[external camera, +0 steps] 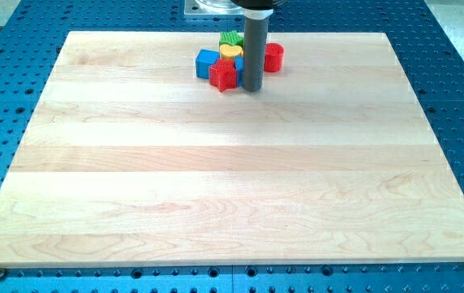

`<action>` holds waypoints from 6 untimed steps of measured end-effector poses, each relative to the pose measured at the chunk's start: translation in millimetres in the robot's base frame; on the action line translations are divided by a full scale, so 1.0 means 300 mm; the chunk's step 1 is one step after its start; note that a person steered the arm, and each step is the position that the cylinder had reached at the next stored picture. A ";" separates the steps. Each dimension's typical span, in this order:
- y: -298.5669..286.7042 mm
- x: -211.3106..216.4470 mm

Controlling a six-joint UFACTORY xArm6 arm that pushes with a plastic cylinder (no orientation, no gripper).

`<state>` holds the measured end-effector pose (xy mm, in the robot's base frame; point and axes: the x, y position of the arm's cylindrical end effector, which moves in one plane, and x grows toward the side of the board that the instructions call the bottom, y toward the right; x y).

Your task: Adjust the red circle right to the yellow hexagon

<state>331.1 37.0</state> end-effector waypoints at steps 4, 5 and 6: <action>0.220 -0.138; 0.220 -0.178; 0.250 -0.172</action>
<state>279.6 111.9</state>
